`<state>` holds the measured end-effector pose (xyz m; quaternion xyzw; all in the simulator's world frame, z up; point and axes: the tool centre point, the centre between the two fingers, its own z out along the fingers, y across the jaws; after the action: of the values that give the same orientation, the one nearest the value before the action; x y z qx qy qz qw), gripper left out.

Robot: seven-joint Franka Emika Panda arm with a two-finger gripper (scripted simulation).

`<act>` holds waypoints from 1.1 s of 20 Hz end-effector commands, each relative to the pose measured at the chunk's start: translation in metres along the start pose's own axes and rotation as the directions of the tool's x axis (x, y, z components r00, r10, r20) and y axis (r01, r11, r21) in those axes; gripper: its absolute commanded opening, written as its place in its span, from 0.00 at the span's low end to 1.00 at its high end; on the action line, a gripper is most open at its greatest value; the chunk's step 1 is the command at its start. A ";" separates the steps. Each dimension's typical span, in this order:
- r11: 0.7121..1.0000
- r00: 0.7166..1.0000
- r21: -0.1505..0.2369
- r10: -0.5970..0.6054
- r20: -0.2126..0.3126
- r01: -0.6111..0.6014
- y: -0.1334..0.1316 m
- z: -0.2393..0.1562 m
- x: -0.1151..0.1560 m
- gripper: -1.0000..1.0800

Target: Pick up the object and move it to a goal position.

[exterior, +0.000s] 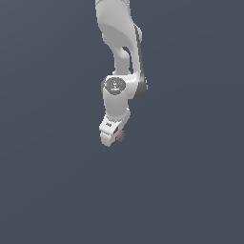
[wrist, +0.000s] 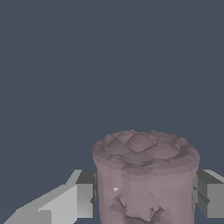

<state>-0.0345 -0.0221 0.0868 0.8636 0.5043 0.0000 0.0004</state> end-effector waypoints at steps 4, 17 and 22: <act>1.000 1.000 0.000 -0.001 -0.001 0.001 0.001 -0.049 0.013 0.00; 1.000 1.000 0.001 -0.002 -0.002 0.002 0.006 -0.189 0.051 0.00; 1.000 1.000 0.001 -0.002 -0.002 0.002 0.008 -0.240 0.064 0.00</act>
<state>0.0021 0.0268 0.3111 0.8629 0.5053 0.0009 0.0000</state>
